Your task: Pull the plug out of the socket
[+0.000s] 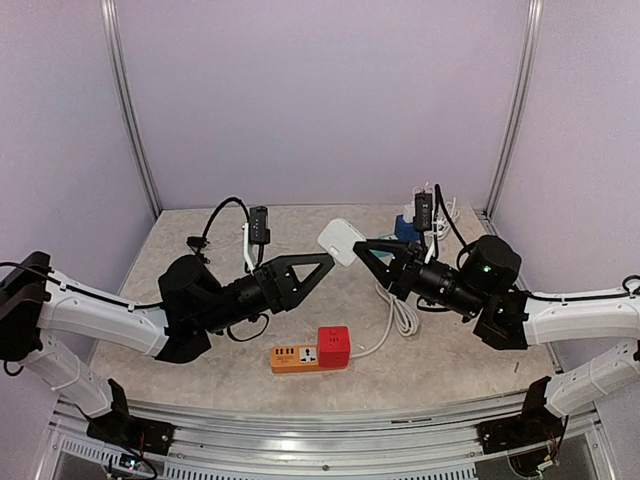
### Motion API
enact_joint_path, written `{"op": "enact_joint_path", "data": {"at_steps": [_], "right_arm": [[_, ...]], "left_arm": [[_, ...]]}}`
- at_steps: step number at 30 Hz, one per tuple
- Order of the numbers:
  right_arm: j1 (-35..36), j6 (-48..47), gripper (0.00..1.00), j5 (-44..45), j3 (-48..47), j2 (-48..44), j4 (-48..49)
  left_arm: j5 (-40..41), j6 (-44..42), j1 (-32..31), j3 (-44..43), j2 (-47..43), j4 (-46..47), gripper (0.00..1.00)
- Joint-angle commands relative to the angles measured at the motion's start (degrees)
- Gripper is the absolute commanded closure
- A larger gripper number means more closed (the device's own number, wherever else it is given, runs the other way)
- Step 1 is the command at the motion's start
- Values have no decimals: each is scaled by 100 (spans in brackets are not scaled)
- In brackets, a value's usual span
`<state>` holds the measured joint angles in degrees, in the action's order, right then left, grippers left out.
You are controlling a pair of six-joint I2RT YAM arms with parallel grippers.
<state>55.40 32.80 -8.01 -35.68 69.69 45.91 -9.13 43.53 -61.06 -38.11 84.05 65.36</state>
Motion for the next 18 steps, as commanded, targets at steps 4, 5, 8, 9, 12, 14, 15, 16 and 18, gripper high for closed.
{"op": "enact_joint_path", "data": {"at_steps": [4, 5, 8, 9, 12, 14, 15, 16, 18], "right_arm": [[71, 121, 100, -86, 50, 143, 311], [68, 148, 100, -107, 64, 177, 358], [71, 205, 100, -135, 96, 220, 472], [68, 205, 100, -134, 95, 216, 478], [67, 186, 100, -134, 81, 175, 441], [68, 183, 100, -137, 79, 145, 405], [68, 183, 100, -141, 83, 129, 397], [68, 183, 100, -147, 87, 127, 397], [67, 198, 100, -157, 88, 152, 407]], "left_arm": [[-366, 137, 27, -95, 279, 403, 23], [-379, 146, 24, -106, 292, 409, 24], [-377, 193, 32, -101, 337, 457, 25], [-368, 215, 42, -89, 347, 474, 25], [-284, 364, 113, 68, 329, 636, 26], [-216, 461, 182, 206, 307, 795, 26], [-198, 479, 203, 248, 299, 835, 26], [-196, 482, 209, 265, 277, 838, 25], [-211, 457, 214, 235, 255, 798, 25]]}}
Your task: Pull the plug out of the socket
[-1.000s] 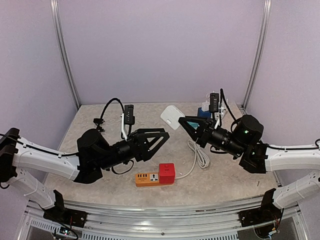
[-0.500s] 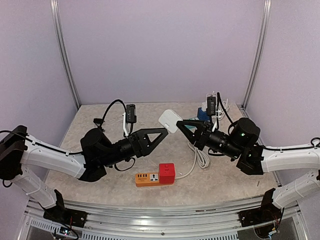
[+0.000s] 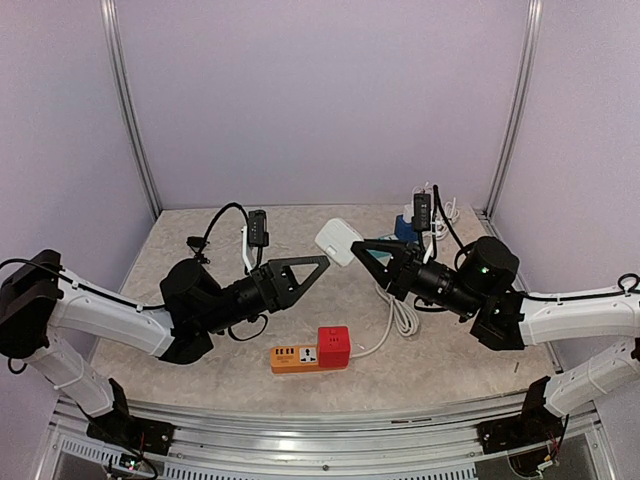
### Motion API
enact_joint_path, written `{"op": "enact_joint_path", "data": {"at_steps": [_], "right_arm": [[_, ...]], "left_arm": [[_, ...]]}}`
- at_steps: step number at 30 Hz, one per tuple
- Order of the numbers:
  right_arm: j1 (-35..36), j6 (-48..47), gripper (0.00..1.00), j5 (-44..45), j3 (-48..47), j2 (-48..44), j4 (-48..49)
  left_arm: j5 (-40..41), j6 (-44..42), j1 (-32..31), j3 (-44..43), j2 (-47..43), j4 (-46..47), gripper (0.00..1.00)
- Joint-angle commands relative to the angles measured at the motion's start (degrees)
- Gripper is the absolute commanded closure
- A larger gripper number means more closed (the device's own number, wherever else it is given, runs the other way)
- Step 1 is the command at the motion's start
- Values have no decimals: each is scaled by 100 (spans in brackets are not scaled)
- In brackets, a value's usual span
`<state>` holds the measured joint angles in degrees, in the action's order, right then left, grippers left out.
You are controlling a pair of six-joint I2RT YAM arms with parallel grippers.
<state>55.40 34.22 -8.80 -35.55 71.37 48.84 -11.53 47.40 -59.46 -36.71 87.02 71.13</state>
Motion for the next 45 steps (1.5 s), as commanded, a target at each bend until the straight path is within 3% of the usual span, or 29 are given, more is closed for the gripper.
{"op": "enact_joint_path", "data": {"at_steps": [1, 27, 32, 45], "right_arm": [[68, 77, 100, -85, 75, 8, 140], [269, 393, 100, -240, 12, 583, 698], [279, 368, 100, -187, 28, 627, 666], [314, 424, 100, -188, 66, 758, 687]], "left_arm": [[20, 75, 45, 74, -38, 197, 25], [52, -130, 32, 32, -192, 196, 25], [-111, -415, -72, 26, -238, 311, 32], [-338, -898, -284, -73, -318, 383, 36]]}}
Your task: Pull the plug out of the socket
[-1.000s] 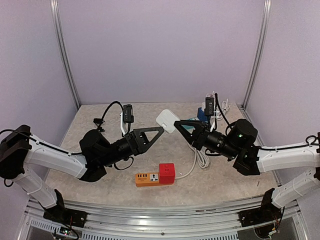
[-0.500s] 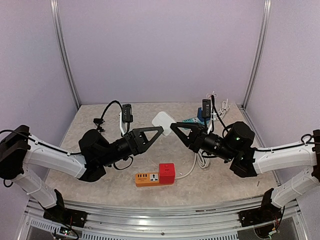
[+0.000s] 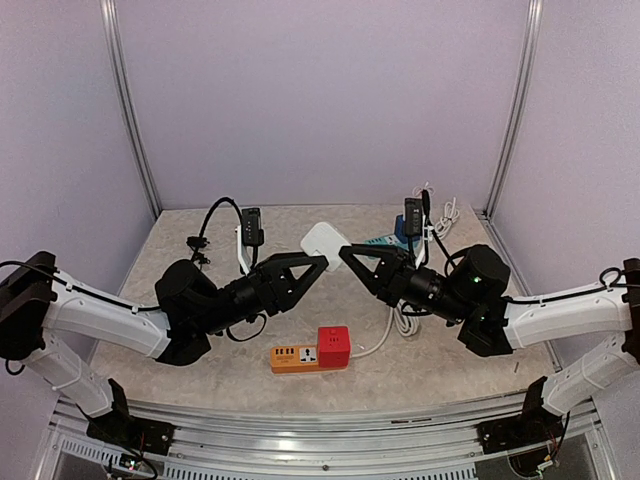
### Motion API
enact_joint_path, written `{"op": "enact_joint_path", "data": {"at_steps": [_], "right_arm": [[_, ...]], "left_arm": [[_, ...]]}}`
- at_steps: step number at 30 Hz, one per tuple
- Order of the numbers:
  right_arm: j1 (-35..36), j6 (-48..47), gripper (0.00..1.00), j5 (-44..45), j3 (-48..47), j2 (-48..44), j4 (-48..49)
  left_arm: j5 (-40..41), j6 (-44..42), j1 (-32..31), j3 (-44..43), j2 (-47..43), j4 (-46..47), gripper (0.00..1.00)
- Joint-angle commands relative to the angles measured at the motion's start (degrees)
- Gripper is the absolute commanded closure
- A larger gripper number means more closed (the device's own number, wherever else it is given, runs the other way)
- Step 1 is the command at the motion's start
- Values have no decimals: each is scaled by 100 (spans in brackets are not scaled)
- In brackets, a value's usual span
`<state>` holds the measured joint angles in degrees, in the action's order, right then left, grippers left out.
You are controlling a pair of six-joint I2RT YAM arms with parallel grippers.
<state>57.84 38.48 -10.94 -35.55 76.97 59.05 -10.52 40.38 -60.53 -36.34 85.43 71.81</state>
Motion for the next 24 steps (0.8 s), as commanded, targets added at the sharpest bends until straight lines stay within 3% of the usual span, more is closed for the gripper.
{"op": "enact_joint_path", "data": {"at_steps": [1, 24], "right_arm": [[69, 1, 100, 22, 66, 213, -331], [70, -10, 100, -8, 126, 370, -273]], "left_arm": [[-473, -211, -176, -115, -158, 354, 36], [-1108, -666, -377, -377, -248, 136, 41]]}}
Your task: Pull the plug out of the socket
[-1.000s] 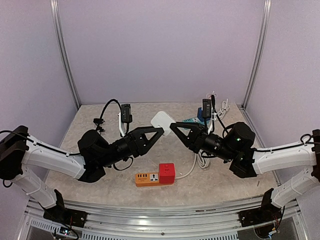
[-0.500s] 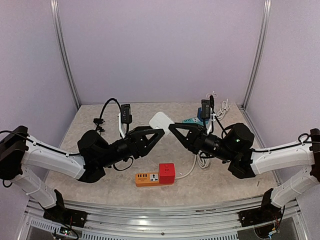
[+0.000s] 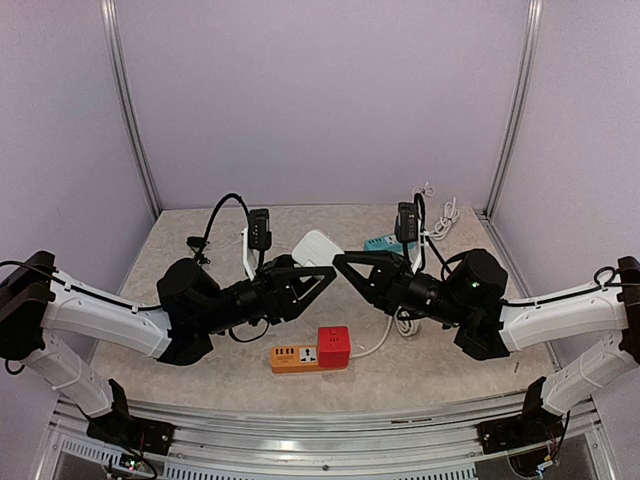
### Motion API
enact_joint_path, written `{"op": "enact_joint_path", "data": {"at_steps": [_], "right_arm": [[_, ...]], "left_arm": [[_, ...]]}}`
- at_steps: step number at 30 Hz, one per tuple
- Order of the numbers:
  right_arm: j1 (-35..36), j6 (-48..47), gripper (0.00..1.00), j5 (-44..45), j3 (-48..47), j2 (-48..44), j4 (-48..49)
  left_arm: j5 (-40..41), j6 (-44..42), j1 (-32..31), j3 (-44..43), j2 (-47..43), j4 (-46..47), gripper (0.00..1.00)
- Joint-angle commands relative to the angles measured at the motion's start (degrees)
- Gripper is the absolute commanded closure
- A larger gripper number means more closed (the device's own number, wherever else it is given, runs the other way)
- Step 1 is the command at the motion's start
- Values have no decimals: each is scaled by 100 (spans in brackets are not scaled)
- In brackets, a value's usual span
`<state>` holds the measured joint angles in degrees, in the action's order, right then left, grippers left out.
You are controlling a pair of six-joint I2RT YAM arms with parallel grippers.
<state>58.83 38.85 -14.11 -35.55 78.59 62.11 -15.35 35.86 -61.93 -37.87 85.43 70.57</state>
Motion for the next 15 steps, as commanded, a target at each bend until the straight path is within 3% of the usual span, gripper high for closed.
{"op": "enact_joint_path", "data": {"at_steps": [1, 8, 15], "right_arm": [[-25, -71, 100, 312, 134, 191, -594], [-27, -423, 100, 469, 98, -161, -976], [-29, -690, 100, 590, 35, -504, -1329]], "left_arm": [[-602, -225, -235, -199, -260, 250, 41], [59, -278, -231, 20, -492, -128, 39], [690, 25, -128, 328, -697, -509, 47]]}}
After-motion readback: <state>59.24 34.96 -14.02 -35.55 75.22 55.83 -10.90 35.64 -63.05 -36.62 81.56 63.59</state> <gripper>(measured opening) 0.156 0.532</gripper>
